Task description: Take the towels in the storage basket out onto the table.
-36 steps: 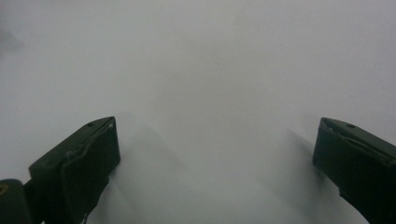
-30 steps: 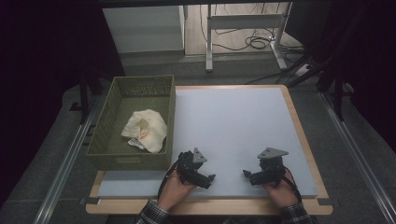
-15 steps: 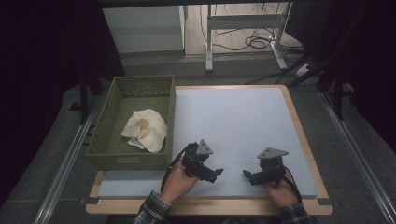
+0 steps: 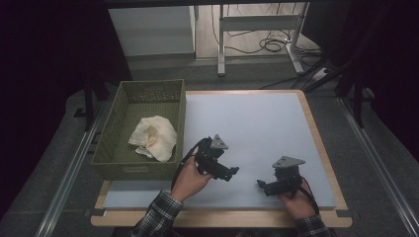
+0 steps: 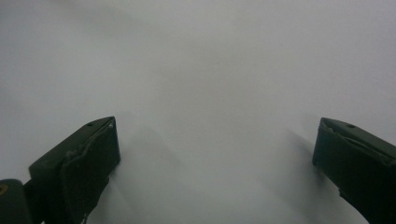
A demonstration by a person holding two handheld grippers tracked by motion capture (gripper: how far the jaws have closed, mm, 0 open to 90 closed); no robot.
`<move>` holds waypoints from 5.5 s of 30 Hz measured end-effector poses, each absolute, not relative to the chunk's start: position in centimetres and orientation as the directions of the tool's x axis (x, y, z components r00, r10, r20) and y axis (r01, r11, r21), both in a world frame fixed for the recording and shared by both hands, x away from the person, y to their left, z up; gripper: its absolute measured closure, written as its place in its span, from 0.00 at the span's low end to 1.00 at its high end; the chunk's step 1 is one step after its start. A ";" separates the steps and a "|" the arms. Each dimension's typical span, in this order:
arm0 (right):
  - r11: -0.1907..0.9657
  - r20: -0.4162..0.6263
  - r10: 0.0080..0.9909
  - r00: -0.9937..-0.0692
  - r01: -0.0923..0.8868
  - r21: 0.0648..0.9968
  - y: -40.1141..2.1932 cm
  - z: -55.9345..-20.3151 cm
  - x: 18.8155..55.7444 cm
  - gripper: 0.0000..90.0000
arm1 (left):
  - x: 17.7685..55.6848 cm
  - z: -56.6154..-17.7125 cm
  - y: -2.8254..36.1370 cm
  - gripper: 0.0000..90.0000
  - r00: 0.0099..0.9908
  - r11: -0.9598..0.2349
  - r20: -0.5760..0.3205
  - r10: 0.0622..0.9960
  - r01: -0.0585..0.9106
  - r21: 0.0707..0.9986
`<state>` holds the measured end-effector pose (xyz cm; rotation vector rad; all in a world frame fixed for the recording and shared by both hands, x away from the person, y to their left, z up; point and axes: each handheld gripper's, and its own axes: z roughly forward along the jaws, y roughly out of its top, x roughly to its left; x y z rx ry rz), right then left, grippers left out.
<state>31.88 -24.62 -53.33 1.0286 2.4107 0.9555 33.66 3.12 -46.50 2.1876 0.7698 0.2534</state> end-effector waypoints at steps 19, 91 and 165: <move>0.507 -0.053 0.736 -0.675 0.498 0.703 -24.6 -53.4 31.9 0.01 | 36.8 -41.7 4.9 0.00 0.776 -0.522 -0.004 0.631 0.428 0.738; 0.506 -0.051 0.736 -0.675 0.499 0.703 -24.6 -53.4 31.9 0.01 | 46.8 -48.3 23.7 0.03 0.434 -0.418 0.034 0.901 0.841 0.343; 0.506 -0.052 0.737 -0.674 0.499 0.703 -24.6 -53.4 31.9 0.01 | 40.7 -34.2 23.8 0.87 0.569 -0.344 -0.119 0.813 0.636 0.691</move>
